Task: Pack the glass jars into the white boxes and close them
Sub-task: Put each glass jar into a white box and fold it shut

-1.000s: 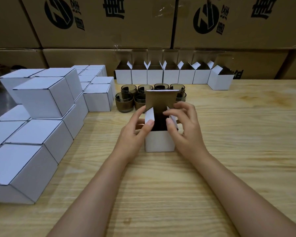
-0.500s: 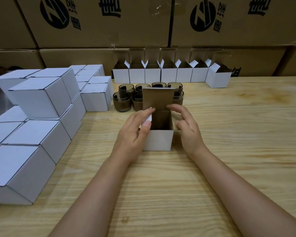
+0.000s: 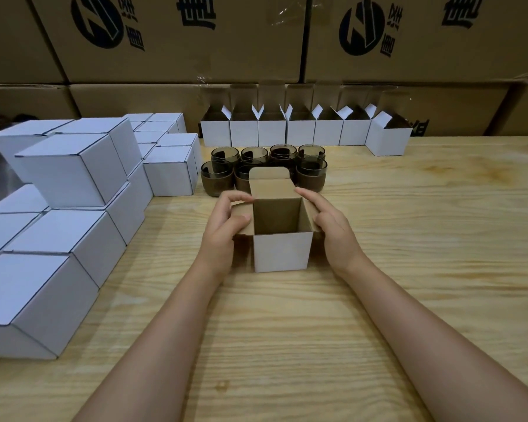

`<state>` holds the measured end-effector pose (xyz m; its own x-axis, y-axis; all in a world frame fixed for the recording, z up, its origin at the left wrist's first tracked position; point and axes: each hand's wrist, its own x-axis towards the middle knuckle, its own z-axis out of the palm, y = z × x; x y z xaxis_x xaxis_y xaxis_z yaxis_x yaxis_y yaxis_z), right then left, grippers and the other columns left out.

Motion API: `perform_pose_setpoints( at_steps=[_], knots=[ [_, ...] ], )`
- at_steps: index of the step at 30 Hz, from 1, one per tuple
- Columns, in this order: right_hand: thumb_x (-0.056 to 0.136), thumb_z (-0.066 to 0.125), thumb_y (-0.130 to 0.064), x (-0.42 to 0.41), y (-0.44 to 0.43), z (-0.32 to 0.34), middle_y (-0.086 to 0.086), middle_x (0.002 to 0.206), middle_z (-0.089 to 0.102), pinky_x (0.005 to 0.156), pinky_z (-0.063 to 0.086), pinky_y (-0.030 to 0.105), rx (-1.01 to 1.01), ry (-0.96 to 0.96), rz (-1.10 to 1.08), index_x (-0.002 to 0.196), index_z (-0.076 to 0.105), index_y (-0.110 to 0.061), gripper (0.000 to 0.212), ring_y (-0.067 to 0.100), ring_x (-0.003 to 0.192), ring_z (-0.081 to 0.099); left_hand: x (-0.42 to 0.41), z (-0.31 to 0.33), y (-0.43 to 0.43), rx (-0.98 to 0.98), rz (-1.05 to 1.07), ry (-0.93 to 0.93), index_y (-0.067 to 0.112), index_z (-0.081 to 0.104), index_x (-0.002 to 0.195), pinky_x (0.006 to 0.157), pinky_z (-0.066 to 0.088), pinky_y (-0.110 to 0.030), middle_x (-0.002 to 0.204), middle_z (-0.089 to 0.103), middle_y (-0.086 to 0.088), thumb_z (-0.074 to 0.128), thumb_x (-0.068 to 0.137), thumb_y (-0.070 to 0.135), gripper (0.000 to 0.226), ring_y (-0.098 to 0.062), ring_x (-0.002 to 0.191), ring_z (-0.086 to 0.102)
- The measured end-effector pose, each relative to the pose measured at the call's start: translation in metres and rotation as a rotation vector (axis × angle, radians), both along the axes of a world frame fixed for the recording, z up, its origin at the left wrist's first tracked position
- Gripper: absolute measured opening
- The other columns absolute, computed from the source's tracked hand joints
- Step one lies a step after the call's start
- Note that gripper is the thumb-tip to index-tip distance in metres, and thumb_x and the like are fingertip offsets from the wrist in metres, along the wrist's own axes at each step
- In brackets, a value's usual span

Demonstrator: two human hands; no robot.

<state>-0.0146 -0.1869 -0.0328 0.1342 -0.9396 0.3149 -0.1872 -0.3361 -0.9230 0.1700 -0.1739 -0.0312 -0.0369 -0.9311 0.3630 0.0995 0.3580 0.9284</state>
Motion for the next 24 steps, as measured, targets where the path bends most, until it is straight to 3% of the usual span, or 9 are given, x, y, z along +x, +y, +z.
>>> perform_pose_setpoints(
  at_steps=[3, 5, 8, 10, 12, 14, 16, 19, 24],
  knots=[
    [0.078, 0.029, -0.024, 0.000, 0.001, 0.000, -0.010, 0.128, 0.054, 0.101, 0.043, 0.033, -0.002, -0.002, 0.025, 0.136, 0.048, -0.019, 0.062, 0.007, 0.121, 0.048, 0.000, 0.003, 0.001, 0.036, -0.025, -0.052, 0.019, 0.061, 0.112, 0.065, 0.047, -0.019, 0.100, 0.065, 0.002, 0.041, 0.076, 0.015, 0.041, -0.005, 0.080, 0.062],
    [0.076, 0.030, -0.022, -0.001, 0.000, 0.000, -0.011, 0.127, 0.055, 0.098, 0.044, 0.027, -0.006, -0.014, 0.059, 0.134, 0.049, -0.020, 0.061, 0.006, 0.120, 0.050, 0.000, 0.002, 0.001, 0.046, 0.005, -0.064, 0.021, 0.063, 0.110, 0.066, 0.047, -0.023, 0.096, 0.066, 0.007, 0.041, 0.075, 0.017, 0.041, -0.008, 0.081, 0.061],
    [0.074, 0.039, -0.024, -0.003, -0.003, 0.004, -0.006, 0.113, 0.063, 0.079, 0.049, 0.024, 0.075, -0.289, 0.055, 0.123, 0.058, -0.025, 0.053, 0.011, 0.103, 0.059, -0.002, 0.001, 0.001, 0.025, 0.028, -0.053, 0.021, 0.063, 0.109, 0.067, 0.042, -0.033, 0.084, 0.065, 0.001, 0.041, 0.076, 0.015, 0.040, -0.024, 0.077, 0.055],
    [0.080, 0.042, -0.030, -0.005, -0.012, 0.008, -0.001, 0.106, 0.061, 0.076, 0.047, 0.028, 0.124, -0.443, -0.110, 0.117, 0.061, -0.030, 0.041, 0.015, 0.101, 0.057, -0.001, -0.001, 0.000, -0.002, 0.037, -0.073, 0.023, 0.062, 0.108, 0.067, 0.038, -0.035, 0.083, 0.061, -0.010, 0.041, 0.076, 0.015, 0.040, -0.028, 0.073, 0.049],
    [0.093, 0.040, -0.029, -0.009, -0.031, 0.011, 0.002, 0.118, 0.051, 0.089, 0.044, 0.033, 0.108, -0.290, -0.345, 0.124, 0.056, -0.033, 0.035, 0.017, 0.111, 0.051, 0.000, -0.003, -0.001, -0.009, 0.046, -0.093, 0.025, 0.063, 0.108, 0.068, 0.036, -0.038, 0.086, 0.058, -0.014, 0.041, 0.076, 0.015, 0.040, -0.030, 0.073, 0.046],
    [0.096, 0.042, -0.023, -0.013, -0.052, 0.015, 0.002, 0.121, 0.038, 0.101, 0.038, 0.033, 0.110, -0.012, -0.444, 0.138, 0.045, -0.036, 0.043, 0.018, 0.115, 0.044, 0.001, -0.004, -0.003, -0.011, 0.054, -0.105, 0.027, 0.063, 0.107, 0.068, 0.036, -0.039, 0.085, 0.059, -0.013, 0.041, 0.076, 0.016, 0.040, -0.030, 0.072, 0.046],
    [0.095, 0.047, -0.022, -0.011, -0.071, 0.022, 0.004, 0.121, 0.031, 0.097, 0.030, 0.029, 0.144, 0.244, -0.444, 0.143, 0.035, -0.039, 0.053, 0.022, 0.119, 0.035, 0.001, -0.005, -0.004, -0.014, 0.058, -0.113, 0.028, 0.063, 0.107, 0.067, 0.036, -0.038, 0.084, 0.060, -0.009, 0.041, 0.076, 0.016, 0.040, -0.030, 0.070, 0.046],
    [0.094, 0.049, -0.025, -0.005, -0.090, 0.028, 0.010, 0.134, 0.026, 0.092, 0.028, 0.032, 0.173, 0.548, -0.431, 0.144, 0.034, -0.038, 0.053, 0.029, 0.123, 0.027, 0.001, -0.006, -0.005, -0.020, 0.057, -0.116, 0.028, 0.063, 0.108, 0.070, 0.039, -0.037, 0.089, 0.063, -0.001, 0.041, 0.075, 0.017, 0.041, -0.027, 0.074, 0.050],
    [0.093, 0.053, -0.041, -0.002, -0.094, 0.026, 0.011, 0.135, 0.034, 0.098, 0.033, 0.040, 0.155, 0.612, -0.466, 0.125, 0.055, -0.024, 0.037, 0.029, 0.127, 0.027, 0.001, -0.007, -0.006, -0.030, 0.048, -0.125, 0.027, 0.063, 0.108, 0.076, 0.042, -0.038, 0.100, 0.065, -0.004, 0.041, 0.076, 0.016, 0.040, -0.023, 0.088, 0.057]
  ],
)
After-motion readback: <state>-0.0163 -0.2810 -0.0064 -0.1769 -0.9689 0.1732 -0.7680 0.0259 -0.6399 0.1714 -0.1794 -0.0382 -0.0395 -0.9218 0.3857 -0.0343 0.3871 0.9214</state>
